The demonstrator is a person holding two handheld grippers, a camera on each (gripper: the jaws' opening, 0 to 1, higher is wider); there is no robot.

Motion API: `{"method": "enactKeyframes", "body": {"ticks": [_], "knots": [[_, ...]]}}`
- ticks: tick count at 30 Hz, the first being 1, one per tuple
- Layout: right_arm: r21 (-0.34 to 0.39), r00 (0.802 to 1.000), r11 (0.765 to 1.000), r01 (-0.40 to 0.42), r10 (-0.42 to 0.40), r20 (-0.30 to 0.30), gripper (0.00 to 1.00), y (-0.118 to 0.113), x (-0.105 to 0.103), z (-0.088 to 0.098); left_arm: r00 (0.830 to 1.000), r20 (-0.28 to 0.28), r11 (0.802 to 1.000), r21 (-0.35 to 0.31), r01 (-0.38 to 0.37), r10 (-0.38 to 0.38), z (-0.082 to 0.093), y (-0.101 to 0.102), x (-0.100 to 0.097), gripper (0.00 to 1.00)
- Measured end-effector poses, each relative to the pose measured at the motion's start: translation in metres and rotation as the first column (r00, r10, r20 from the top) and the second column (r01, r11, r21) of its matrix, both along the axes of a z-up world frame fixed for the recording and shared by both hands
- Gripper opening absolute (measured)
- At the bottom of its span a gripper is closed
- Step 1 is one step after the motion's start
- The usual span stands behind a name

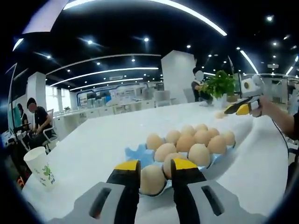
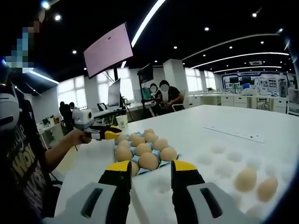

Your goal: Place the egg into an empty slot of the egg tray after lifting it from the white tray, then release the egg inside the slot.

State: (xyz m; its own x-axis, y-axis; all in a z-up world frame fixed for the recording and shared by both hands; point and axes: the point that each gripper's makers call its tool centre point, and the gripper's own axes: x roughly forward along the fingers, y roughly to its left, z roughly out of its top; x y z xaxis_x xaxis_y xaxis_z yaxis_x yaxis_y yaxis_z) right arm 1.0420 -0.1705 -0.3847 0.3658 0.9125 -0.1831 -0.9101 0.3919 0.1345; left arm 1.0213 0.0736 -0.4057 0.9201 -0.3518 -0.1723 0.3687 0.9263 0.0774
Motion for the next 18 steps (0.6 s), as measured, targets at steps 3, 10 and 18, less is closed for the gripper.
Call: {"method": "enactKeyframes", "body": {"ticks": [3,10,18], "knots": [[0.000,1.000,1.000,0.004,-0.004,0.001,0.35,-0.001,0.002,0.000,1.000,0.004,1.000,-0.009,0.014,-0.014,0.001,-0.006,-0.001,0.26],[-0.003,1.000,1.000,0.026,-0.026,0.008,0.35,-0.008,0.008,0.001,0.999,0.003,0.999,-0.009,0.045,-0.045,0.001,-0.018,-0.002,0.29],[-0.004,0.998,0.998,0.067,-0.067,0.020,0.36,-0.022,0.018,0.003,0.997,-0.015,0.997,0.006,0.072,-0.072,-0.003,-0.029,-0.001,0.36]]}}
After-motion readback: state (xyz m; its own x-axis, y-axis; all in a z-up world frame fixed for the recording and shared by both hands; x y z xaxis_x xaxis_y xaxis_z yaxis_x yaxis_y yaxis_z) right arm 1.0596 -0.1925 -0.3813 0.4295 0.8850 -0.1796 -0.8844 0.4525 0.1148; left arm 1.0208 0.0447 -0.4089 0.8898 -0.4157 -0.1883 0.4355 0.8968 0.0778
